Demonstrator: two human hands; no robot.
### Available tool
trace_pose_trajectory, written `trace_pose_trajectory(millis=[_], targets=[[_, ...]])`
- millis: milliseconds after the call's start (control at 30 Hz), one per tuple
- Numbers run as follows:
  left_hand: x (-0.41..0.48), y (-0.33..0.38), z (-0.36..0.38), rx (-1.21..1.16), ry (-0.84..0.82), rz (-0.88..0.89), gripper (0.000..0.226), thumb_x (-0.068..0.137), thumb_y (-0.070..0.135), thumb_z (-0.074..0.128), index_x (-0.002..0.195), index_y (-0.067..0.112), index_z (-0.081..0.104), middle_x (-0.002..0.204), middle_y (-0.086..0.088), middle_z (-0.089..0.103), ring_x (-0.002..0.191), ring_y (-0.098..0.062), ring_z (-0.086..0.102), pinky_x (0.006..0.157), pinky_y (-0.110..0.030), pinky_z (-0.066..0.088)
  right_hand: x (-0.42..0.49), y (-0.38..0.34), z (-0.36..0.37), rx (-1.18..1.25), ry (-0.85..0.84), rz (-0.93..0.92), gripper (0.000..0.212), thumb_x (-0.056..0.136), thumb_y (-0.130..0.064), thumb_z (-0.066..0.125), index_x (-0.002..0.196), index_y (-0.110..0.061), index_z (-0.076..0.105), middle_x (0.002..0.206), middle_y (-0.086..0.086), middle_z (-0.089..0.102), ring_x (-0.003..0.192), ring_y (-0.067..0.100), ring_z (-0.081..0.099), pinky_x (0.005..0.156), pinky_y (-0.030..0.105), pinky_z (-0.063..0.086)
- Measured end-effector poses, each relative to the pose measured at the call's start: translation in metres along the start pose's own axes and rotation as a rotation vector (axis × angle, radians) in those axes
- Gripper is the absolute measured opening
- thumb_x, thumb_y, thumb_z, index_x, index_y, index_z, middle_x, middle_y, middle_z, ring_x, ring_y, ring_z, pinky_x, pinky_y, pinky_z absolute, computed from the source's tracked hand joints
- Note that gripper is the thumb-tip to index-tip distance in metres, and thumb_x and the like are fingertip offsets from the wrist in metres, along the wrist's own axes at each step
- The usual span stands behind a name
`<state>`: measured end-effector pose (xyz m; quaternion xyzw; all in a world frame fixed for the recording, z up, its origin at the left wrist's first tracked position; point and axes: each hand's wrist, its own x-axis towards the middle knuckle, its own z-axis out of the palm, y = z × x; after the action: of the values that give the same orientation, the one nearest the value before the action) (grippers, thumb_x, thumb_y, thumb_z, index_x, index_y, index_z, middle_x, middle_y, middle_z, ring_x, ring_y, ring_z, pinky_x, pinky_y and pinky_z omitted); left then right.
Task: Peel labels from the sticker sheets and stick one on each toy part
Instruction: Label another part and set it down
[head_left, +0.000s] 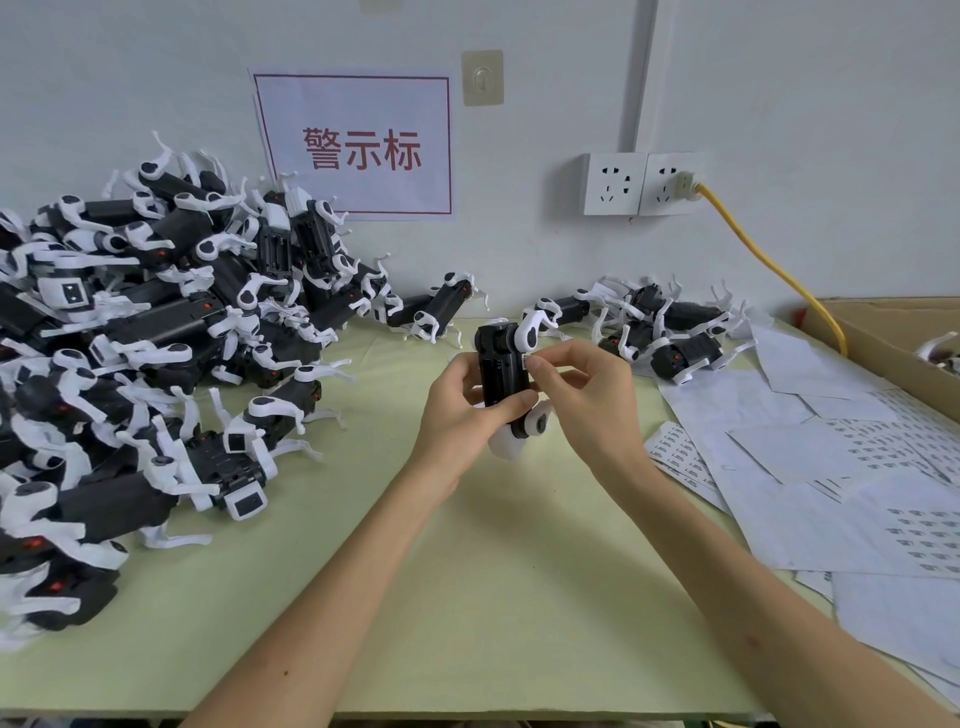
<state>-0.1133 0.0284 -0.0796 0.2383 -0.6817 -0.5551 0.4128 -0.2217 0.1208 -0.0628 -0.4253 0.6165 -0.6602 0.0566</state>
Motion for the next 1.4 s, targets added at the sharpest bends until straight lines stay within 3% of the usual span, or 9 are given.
trace_pose_trajectory(millis=[467,867,1067,1233,1400], targets=[[0.0002,-0.0021,-0.0016,0.053,0.01,0.033,0.038,0.077,0.015,0.09,0.102,0.027,0.064,0.1,0.016,0.073,0.096,0.002,0.067,0.077,-0.012,0.049,0.0016,0.0016,-0.0005,-0.008,0.001,-0.006,0.017,0.092,-0.016,0.071,0.077,-0.023,0.07,0.076,-0.014,0.073,0.061,0.007,0.069,0.052,0.013,0.045],[-0.0036,0.0019,-0.0002,0.08,0.028,0.082,0.05,0.06,0.04,0.086,0.102,0.028,0.063,0.096,0.021,0.072,0.098,-0.002,0.067,0.087,-0.023,0.052,0.0026,0.0041,-0.0014,0.001,-0.004,0.032,0.014,0.091,-0.018,0.073,0.078,-0.019,0.073,0.076,-0.013,0.074,0.067,0.007,0.069,0.06,0.014,0.047],[-0.0027,-0.0009,-0.0001,0.106,0.048,0.112,0.049,0.066,0.034,0.091,0.105,0.03,0.062,0.099,0.023,0.071,0.103,-0.006,0.066,0.089,-0.028,0.053,0.0035,0.0036,-0.0012,0.055,-0.008,0.075,0.014,0.091,-0.017,0.074,0.077,-0.015,0.074,0.077,-0.009,0.075,0.071,0.01,0.07,0.064,0.015,0.05],[-0.002,-0.0032,-0.0002,0.141,0.061,0.137,0.045,0.073,0.025,0.093,0.101,0.036,0.059,0.097,0.027,0.07,0.1,0.003,0.065,0.084,-0.021,0.05,0.0031,0.0032,-0.0005,0.066,-0.01,0.093,0.013,0.091,-0.016,0.074,0.078,-0.013,0.074,0.077,-0.005,0.075,0.069,0.009,0.067,0.063,0.015,0.05],[-0.001,-0.0047,0.0003,0.146,0.073,0.147,0.045,0.074,0.024,0.093,0.101,0.036,0.059,0.099,0.023,0.07,0.102,-0.004,0.066,0.086,-0.025,0.052,0.0026,0.0024,-0.0004,0.066,-0.002,0.1,0.016,0.091,-0.017,0.073,0.075,-0.017,0.072,0.076,-0.004,0.075,0.074,0.016,0.071,0.064,0.017,0.051]])
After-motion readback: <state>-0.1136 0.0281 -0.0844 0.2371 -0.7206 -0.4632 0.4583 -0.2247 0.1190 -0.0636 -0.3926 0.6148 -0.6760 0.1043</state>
